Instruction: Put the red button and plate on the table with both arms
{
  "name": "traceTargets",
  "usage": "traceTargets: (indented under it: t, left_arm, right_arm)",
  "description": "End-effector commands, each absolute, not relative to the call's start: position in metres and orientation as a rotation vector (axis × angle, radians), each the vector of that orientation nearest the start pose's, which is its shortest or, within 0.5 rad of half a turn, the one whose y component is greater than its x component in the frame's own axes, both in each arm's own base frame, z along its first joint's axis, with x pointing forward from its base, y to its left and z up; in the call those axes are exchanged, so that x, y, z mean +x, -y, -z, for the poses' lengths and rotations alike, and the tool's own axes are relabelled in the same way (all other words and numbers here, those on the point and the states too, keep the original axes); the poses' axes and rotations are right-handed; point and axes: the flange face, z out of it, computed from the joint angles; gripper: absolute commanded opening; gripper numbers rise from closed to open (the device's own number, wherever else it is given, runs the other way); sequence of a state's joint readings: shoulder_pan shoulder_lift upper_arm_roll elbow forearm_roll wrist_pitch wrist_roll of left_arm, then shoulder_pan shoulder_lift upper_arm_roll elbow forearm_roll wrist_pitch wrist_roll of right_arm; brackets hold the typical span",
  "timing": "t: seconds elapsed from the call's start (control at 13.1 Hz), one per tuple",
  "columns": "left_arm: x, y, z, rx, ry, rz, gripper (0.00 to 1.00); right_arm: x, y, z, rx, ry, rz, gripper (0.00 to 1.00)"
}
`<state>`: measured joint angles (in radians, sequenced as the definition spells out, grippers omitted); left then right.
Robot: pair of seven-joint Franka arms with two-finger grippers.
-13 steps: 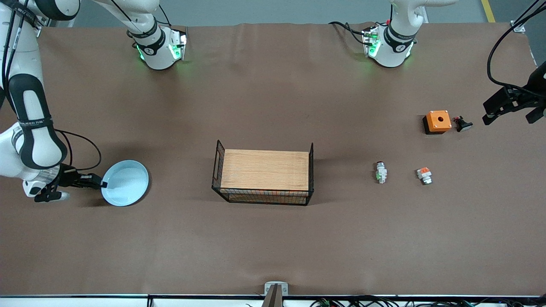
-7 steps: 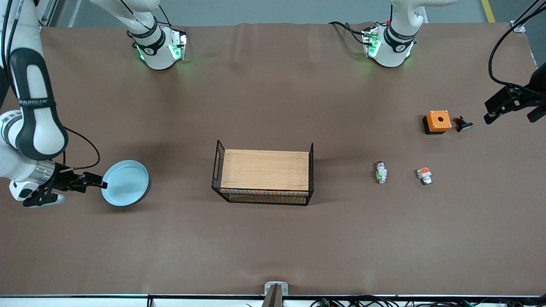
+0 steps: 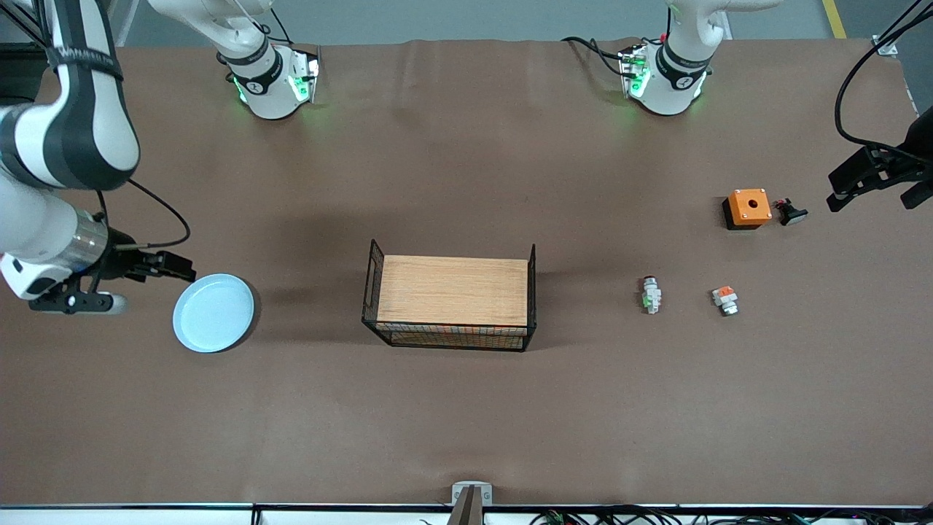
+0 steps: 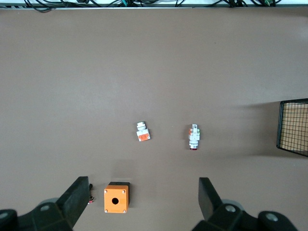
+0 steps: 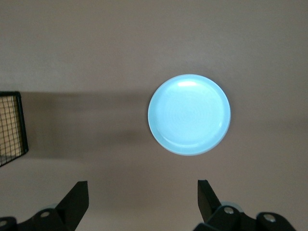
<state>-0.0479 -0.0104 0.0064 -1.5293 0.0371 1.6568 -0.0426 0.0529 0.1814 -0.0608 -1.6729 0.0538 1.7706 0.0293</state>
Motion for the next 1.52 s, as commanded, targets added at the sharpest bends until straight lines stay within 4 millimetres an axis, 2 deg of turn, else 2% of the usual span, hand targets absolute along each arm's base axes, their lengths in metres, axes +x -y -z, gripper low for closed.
traceTargets:
  t: [0.0, 0.3, 0.38, 0.69, 0.99, 1.07, 1.14, 1.3, 1.45]
  left_arm:
    - [0.560, 0.019, -0.663, -3.137, 0.007, 0.205, 1.00]
    - [0.558, 0.017, -0.662, -3.154, 0.012, 0.176, 1.00]
    - [0.558, 0.016, -0.661, -3.160, 0.014, 0.169, 1.00]
    - [0.558, 0.016, -0.660, -3.159, 0.014, 0.162, 1.00]
    - [0.558, 0.016, -0.659, -3.157, 0.012, 0.159, 1.00]
    - [0.558, 0.017, -0.658, -3.152, 0.012, 0.157, 1.00]
    - [0.558, 0.016, -0.658, -3.150, 0.012, 0.157, 1.00]
    - [0.558, 0.016, -0.658, -3.148, 0.009, 0.157, 1.00]
    - [0.558, 0.017, -0.658, -3.149, 0.014, 0.157, 1.00]
  right_arm:
    - [0.604, -0.003, -0.547, -3.140, -0.135, -0.197, 1.00]
    - [0.589, 0.007, -0.586, -3.136, -0.156, -0.281, 1.00]
    - [0.587, 0.009, -0.598, -3.136, -0.158, -0.262, 1.00]
    - [0.588, 0.007, -0.623, -3.146, -0.156, -0.185, 1.00]
    - [0.586, 0.025, -0.633, -3.136, -0.189, -0.151, 1.00]
    - [0.586, 0.024, -0.634, -3.119, -0.199, -0.153, 1.00]
    - [0.575, 0.020, -0.639, -3.112, -0.199, -0.201, 1.00]
    - [0.568, 0.017, -0.643, -3.123, -0.189, -0.223, 1.00]
    - [0.560, 0.023, -0.646, -3.120, -0.201, -0.223, 1.00]
